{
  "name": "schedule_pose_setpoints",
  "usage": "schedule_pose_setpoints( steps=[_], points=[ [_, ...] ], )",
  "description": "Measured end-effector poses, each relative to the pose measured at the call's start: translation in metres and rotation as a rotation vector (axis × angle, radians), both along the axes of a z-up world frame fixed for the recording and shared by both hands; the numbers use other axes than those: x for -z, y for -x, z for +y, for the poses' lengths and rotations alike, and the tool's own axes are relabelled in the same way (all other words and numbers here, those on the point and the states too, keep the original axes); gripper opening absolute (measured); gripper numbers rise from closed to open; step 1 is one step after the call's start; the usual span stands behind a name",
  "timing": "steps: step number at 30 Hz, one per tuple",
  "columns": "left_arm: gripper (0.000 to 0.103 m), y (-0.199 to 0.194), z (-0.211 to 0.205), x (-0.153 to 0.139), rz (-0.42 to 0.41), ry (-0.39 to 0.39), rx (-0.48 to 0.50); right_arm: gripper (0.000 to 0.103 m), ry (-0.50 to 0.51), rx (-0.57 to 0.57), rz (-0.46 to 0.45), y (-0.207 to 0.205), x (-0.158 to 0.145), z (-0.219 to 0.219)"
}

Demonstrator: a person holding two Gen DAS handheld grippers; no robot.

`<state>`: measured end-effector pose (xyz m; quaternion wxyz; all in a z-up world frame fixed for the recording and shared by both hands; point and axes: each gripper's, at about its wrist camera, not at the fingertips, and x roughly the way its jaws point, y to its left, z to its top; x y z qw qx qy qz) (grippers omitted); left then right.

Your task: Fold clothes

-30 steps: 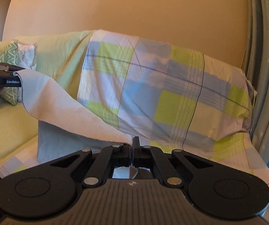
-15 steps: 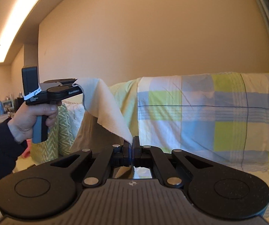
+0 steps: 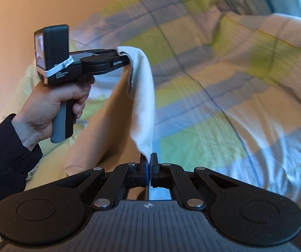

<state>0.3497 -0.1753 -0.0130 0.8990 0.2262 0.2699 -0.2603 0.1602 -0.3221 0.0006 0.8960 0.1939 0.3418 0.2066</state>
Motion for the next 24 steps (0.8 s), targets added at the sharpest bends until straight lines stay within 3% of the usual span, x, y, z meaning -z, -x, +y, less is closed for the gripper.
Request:
schedule_pose_setpoints(
  steps=[2, 3, 4, 6, 8, 12, 16, 19, 22, 24],
  points=[
    [0.019, 0.008, -0.001, 0.02, 0.074, 0.048, 0.017, 0.003, 0.068, 0.054, 0.053, -0.006, 0.017, -0.019],
    [0.024, 0.014, 0.004, 0.024, 0.093, 0.068, 0.016, 0.01, 0.11, 0.09, 0.054, -0.008, 0.019, -0.028],
    [0.032, 0.021, 0.014, 0.023, 0.1, 0.086, 0.002, 0.014, 0.151, 0.126, 0.055, -0.01, 0.022, -0.037],
    [0.034, 0.037, 0.036, 0.02, 0.111, 0.123, -0.029, 0.017, 0.231, 0.187, 0.033, -0.012, 0.023, -0.052],
    [0.039, 0.055, 0.076, 0.006, 0.1, 0.155, -0.105, 0.017, 0.241, 0.192, 0.002, -0.014, 0.021, -0.06],
    [0.047, 0.095, 0.17, -0.008, 0.069, 0.119, -0.253, 0.02, 0.229, 0.039, -0.079, -0.023, 0.008, -0.037],
    [0.047, 0.126, 0.264, -0.012, 0.09, 0.056, -0.445, 0.042, 0.277, -0.211, -0.161, -0.033, 0.005, 0.022],
    [0.048, 0.139, 0.313, -0.004, 0.112, 0.03, -0.537, 0.042, 0.362, -0.399, -0.209, -0.044, 0.018, 0.076],
    [0.048, 0.144, 0.358, 0.011, 0.163, 0.06, -0.623, 0.042, 0.439, -0.534, -0.247, -0.057, 0.03, 0.124],
    [0.048, 0.143, 0.38, 0.02, 0.194, 0.124, -0.656, 0.042, 0.46, -0.602, -0.268, -0.065, 0.031, 0.154]
  ],
)
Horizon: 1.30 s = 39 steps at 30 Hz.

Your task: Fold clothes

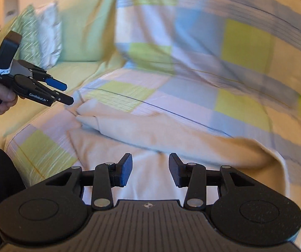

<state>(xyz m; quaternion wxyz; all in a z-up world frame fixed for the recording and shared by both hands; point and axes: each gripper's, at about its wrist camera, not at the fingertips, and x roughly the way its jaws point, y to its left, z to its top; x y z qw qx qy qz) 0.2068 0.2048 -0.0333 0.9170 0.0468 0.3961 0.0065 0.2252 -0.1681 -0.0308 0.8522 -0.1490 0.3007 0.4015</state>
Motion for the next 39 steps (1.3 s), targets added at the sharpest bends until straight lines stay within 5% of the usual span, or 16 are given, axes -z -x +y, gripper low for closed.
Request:
schedule_pose_setpoints(
  steps=[7, 9, 11, 20, 21, 22, 23, 39],
  points=[
    [0.041, -0.018, 0.029, 0.022, -0.009, 0.183, 0.0, 0.042, 0.072, -0.287, -0.035, -0.039, -0.003, 0.096],
    [0.015, -0.021, 0.026, 0.026, -0.013, 0.178, 0.029, 0.042, 0.099, -0.378, -0.034, -0.051, -0.002, 0.123],
    [0.003, -0.021, 0.025, 0.028, -0.029, 0.167, 0.048, 0.042, 0.123, -0.463, -0.027, -0.063, 0.001, 0.148],
    [0.0, -0.008, 0.027, 0.026, -0.105, 0.126, 0.105, 0.042, 0.199, -0.659, 0.069, -0.096, 0.036, 0.215],
    [0.0, -0.007, 0.028, 0.025, -0.112, 0.127, 0.099, 0.031, 0.192, -0.664, 0.082, -0.098, 0.037, 0.216],
    [0.0, -0.006, 0.028, 0.024, -0.119, 0.129, 0.093, 0.01, 0.177, -0.645, 0.078, -0.1, 0.034, 0.216],
    [0.0, -0.006, 0.029, 0.022, -0.129, 0.137, 0.088, 0.002, 0.162, -0.627, 0.073, -0.101, 0.031, 0.215],
    [0.0, 0.04, -0.012, -0.094, -0.347, 0.044, 0.117, 0.0, -0.081, -0.31, -0.23, -0.052, -0.12, 0.11]
  ],
)
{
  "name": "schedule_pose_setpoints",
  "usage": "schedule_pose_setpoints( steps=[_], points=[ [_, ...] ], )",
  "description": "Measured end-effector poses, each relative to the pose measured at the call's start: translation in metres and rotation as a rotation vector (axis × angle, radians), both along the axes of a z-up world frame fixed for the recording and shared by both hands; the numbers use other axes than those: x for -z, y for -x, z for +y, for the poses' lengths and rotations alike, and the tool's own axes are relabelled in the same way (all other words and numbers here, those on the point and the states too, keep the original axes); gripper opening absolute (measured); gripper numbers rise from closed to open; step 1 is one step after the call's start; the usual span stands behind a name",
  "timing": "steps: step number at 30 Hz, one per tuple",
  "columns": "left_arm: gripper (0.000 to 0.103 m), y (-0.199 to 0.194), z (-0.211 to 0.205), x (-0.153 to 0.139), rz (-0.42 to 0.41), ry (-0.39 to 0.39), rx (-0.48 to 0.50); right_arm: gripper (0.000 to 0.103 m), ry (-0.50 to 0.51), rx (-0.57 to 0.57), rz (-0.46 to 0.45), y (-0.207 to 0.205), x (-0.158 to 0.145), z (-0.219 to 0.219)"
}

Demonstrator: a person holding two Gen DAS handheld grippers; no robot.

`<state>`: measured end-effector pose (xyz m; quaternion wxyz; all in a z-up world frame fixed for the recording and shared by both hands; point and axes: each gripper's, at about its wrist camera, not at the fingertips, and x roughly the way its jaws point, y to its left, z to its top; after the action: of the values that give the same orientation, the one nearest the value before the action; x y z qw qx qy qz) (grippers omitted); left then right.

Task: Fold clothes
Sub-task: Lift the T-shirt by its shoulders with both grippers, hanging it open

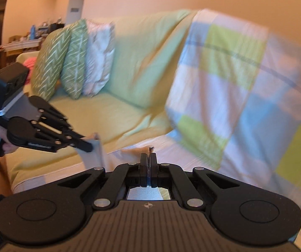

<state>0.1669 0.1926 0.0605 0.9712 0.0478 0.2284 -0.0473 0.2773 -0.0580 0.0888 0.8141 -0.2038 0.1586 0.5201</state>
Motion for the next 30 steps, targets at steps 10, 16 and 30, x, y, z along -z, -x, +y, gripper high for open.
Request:
schedule_pose_setpoints(
  steps=[10, 16, 30],
  points=[
    [0.0, 0.066, -0.051, -0.129, -0.262, -0.162, 0.036, 0.0, -0.291, 0.346, -0.249, 0.076, -0.094, -0.1],
    [0.0, 0.08, -0.081, -0.141, -0.247, -0.293, 0.116, 0.0, -0.289, 0.34, -0.183, 0.096, -0.117, -0.131],
    [0.0, 0.087, -0.038, 0.029, 0.184, -0.312, 0.15, 0.022, 0.218, -0.092, 0.016, 0.066, 0.071, -0.01]
  ],
)
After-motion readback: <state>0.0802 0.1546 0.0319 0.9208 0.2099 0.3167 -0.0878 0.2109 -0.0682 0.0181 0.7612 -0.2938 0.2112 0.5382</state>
